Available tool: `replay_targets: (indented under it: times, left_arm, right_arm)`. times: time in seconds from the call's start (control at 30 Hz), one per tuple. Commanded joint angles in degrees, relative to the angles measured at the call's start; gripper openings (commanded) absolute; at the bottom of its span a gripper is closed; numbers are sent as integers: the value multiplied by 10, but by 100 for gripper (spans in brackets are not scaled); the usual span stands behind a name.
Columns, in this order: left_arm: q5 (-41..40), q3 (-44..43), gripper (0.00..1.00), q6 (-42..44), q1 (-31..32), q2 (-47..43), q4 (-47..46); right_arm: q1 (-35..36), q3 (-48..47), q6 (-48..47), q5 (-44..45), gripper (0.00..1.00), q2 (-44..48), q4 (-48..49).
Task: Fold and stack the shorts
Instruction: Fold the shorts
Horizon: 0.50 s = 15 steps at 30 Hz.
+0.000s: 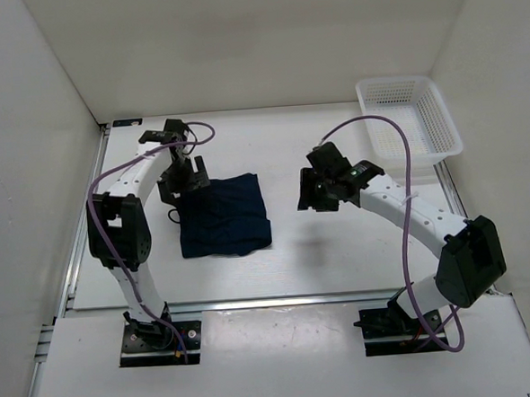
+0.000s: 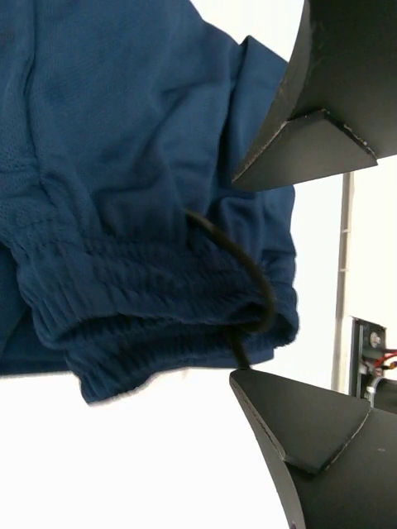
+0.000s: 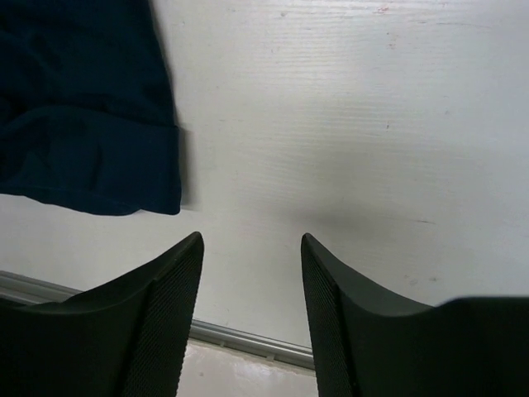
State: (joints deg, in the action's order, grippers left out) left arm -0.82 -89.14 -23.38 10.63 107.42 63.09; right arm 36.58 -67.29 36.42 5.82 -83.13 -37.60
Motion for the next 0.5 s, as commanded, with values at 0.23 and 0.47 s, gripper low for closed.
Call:
replay_targets:
  times: [0.23, 0.47]
  left_arm:
    - [-61, -64, 100, 0, -63, -205, 70]
    - [-13, 27, 100, -3, -91, -412, 10]
  right_arm:
    - [8, -38, -10, 186, 100, 85, -89]
    - [-4, -21, 22, 377, 100, 222, -180]
